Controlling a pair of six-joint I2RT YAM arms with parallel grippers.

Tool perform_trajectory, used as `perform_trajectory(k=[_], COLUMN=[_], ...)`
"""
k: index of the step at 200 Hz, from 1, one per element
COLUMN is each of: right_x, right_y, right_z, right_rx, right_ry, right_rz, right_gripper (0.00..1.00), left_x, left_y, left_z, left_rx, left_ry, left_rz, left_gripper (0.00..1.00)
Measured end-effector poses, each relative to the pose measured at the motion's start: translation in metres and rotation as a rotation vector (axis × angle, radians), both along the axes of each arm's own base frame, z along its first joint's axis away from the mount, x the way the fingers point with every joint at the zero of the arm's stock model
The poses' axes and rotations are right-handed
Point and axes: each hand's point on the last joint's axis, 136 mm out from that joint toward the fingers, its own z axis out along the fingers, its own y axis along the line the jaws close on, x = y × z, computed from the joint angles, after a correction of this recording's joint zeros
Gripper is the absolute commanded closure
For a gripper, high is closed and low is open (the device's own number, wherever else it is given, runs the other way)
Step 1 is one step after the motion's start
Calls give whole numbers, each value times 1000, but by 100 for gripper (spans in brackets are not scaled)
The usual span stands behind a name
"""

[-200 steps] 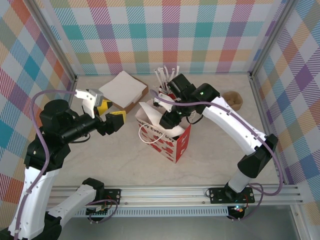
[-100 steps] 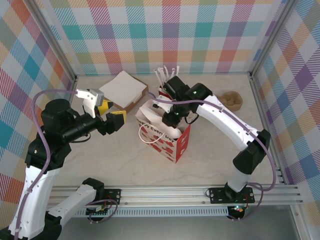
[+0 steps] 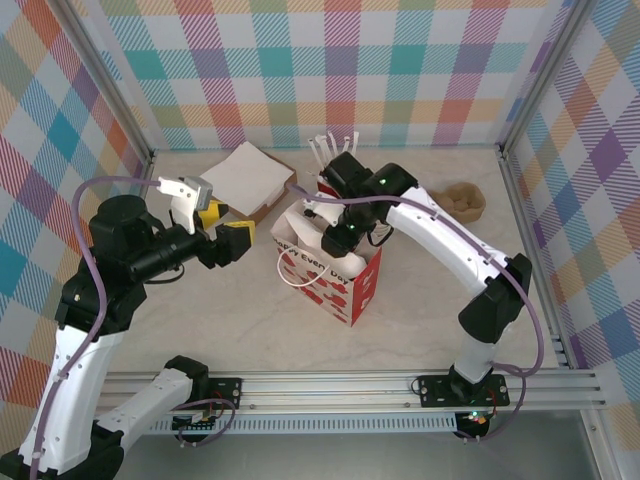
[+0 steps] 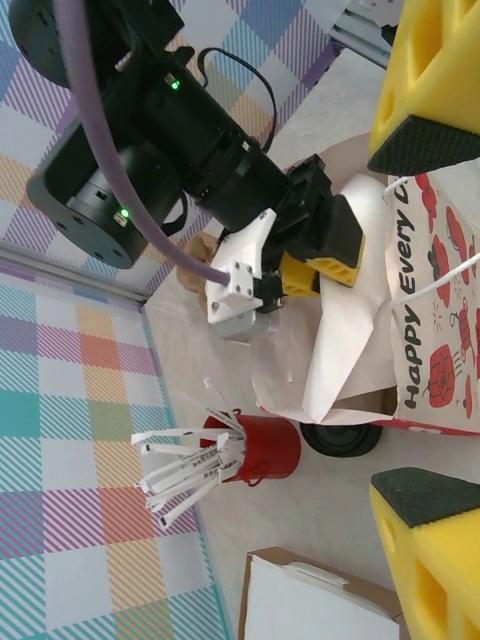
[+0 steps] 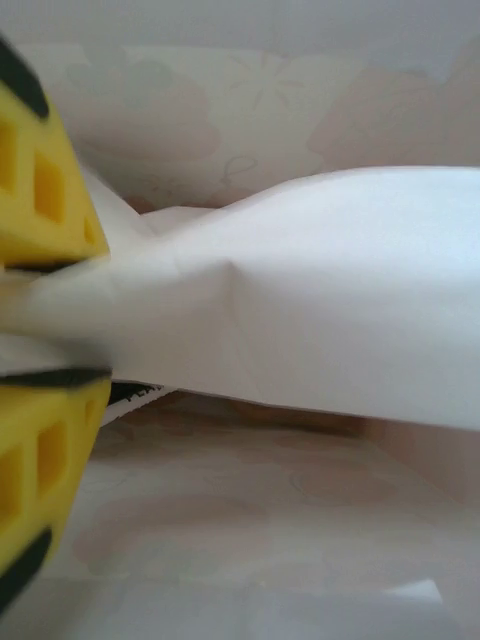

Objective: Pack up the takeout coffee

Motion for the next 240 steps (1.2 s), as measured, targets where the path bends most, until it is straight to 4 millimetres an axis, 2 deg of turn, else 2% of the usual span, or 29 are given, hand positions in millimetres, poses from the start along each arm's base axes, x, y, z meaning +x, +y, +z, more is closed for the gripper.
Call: perform_trajectory(k=[32, 72, 86, 97, 115, 149, 163, 179, 199, 218, 240], right_x=[-1, -3, -2, -1, 2, 1, 0, -2, -6, -7, -2], right_y=[-3, -16, -23, -30, -51, -124, -155, -183, -215, -241, -262], right_z=[26, 70, 83, 91, 106, 111, 101, 78, 34, -11, -60], right_rx=[44, 104, 125, 146, 200, 288, 311, 321, 299, 254, 191], right_ry=[-56, -160, -187, -208, -252, -346, -384, -409, -414, -411, -405], right_rz=[-8, -48, -86, -124, -228, -482, -605, -722, -867, -993, -1091], right_gripper=[36, 30, 23, 14, 0, 0, 0, 0, 0, 0, 0], left_x=[1, 2, 7, 12, 18, 27, 29, 31, 37, 41, 44], left_y=[4, 17, 27, 38, 59, 100, 113, 125, 135, 144, 149], left_z=[0, -10, -18, -28, -49, -96, -115, -138, -172, -213, -254], left_rx=[3, 4, 2, -2, -1, 38, 65, 102, 167, 246, 319], left_ry=[-6, 4, 19, 37, 71, 137, 160, 193, 224, 258, 297], left_rz=[24, 107, 179, 256, 398, 657, 740, 815, 882, 933, 963], left_gripper=[15, 11, 8, 6, 1, 0, 0, 0, 0, 0, 0])
